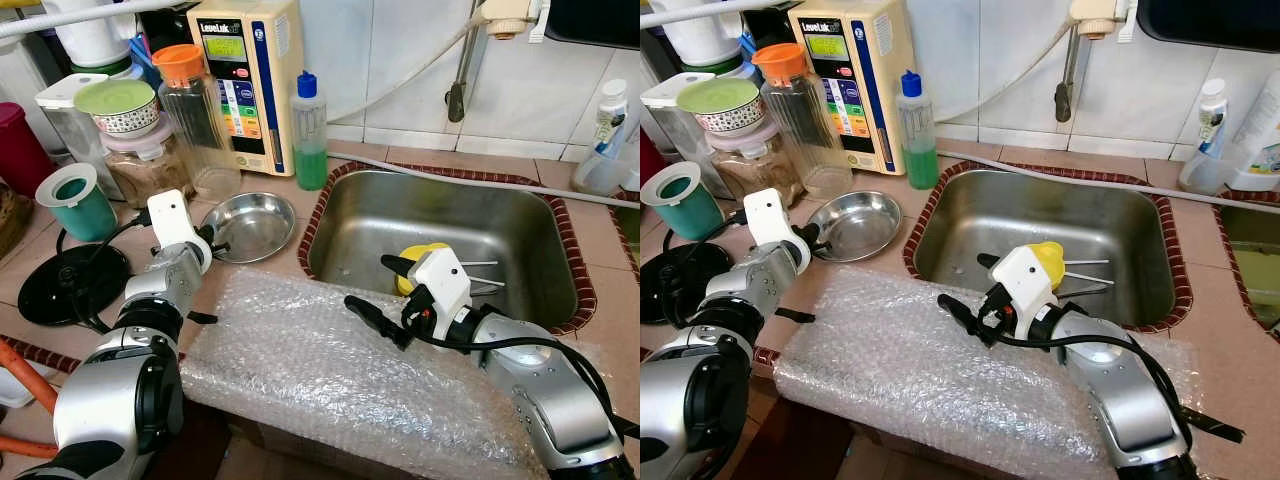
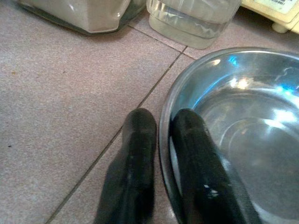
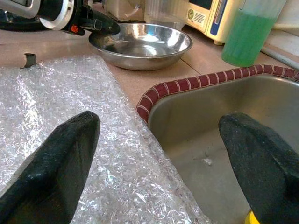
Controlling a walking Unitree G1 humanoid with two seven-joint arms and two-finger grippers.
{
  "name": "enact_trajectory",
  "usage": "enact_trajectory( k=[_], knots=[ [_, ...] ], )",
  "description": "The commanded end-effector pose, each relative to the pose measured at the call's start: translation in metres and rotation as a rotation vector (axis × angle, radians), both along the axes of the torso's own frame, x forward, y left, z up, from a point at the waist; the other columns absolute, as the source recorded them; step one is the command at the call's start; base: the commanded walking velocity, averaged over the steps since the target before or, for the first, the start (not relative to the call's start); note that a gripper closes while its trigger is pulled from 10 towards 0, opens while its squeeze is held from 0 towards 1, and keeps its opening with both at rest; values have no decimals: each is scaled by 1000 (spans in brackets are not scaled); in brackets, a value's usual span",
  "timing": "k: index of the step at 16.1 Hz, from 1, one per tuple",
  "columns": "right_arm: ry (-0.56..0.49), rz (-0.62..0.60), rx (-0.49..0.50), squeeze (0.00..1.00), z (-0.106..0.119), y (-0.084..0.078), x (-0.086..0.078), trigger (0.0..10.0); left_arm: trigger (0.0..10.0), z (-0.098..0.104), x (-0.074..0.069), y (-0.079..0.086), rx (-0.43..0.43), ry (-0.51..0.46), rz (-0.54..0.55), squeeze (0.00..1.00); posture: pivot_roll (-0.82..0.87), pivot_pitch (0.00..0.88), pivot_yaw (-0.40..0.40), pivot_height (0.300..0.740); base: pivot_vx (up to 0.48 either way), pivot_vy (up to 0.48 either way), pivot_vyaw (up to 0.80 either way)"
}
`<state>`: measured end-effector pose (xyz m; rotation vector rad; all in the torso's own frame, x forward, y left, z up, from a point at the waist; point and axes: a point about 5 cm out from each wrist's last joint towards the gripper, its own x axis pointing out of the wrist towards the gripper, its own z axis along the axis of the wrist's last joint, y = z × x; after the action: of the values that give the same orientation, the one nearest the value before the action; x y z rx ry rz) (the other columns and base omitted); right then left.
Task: Kitchen organization
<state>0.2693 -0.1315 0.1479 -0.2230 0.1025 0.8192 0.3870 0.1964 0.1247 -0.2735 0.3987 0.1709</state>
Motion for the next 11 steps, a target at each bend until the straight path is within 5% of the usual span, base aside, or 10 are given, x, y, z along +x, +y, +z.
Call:
enact_trajectory(
  k=[1,5,11],
  knots=[
    [0,12,-11,0,-1,0,1,10000,0,8,3,4,-8,-20,12,0,-24,0,115,740,0,0,0],
    [3,6,-17,0,-2,-1,1,10000,0,4,1,2,-66,0,21,0,-24,0,115,740,0,0,0],
    [4,-7,-21,0,-3,-4,3,10000,0,15,5,-1,-143,-138,3,0,-24,0,107,740,0,0,0]
  ],
)
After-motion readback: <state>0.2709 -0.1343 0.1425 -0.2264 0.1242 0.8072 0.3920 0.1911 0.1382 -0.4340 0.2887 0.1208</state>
